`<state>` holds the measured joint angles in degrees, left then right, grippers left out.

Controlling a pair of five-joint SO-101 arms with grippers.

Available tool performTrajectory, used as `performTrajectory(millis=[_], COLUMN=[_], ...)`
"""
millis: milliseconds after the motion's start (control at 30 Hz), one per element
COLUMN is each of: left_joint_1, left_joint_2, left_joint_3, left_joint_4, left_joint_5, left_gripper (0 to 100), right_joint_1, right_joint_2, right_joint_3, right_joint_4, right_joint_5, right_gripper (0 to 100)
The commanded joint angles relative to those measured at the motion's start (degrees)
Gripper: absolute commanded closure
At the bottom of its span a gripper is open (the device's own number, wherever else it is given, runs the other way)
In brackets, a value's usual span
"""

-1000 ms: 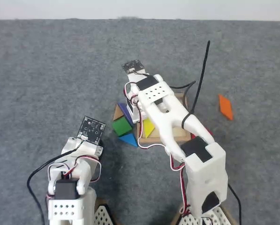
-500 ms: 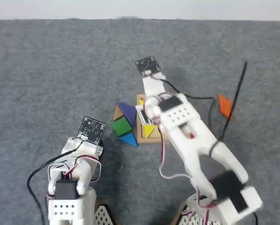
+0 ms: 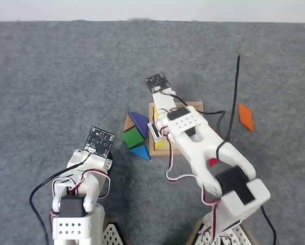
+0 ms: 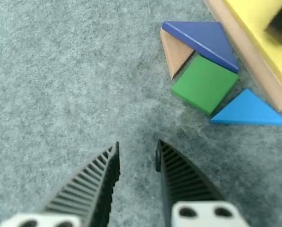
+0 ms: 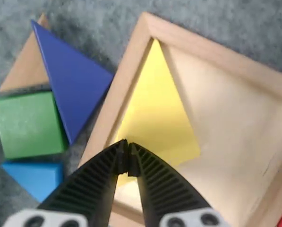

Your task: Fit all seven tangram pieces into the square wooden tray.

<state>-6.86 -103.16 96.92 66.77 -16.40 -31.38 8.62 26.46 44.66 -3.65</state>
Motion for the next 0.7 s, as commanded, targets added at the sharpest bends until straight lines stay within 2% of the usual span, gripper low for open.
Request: performTrajectory(millis=[0, 300, 500, 600, 667], left_joint_1=[-0.3, -0.3, -0.3, -0.3, -0.3], left_joint_2=[-0.9, -0.9, -0.9, -0.9, -0.9], left_joint_3=[-0.5, -0.5, -0.5, -0.5, -0.5], left_joint_4=[-0.8, -0.8, -0.8, -0.8, -0.8], left_joint_5=[-0.3, -0.3, -0.3, -0.3, -0.3], left_gripper=[87, 87, 87, 87, 87], right_joint_1=[0.0, -3.6, -3.5, 0.4, 4.4], right_joint_2=[2.8, 0.5, -15.4, -26.5, -33.5], right_joint_3=[-5.4, -5.3, 0.0, 2.6, 2.6], right_joint_4=[1.8, 1.9, 3.2, 6.8, 11.8], right_joint_5=[0.7, 1.1, 1.1, 2.1, 5.4], right_gripper=[99.2, 99.2, 99.2, 99.2, 99.2])
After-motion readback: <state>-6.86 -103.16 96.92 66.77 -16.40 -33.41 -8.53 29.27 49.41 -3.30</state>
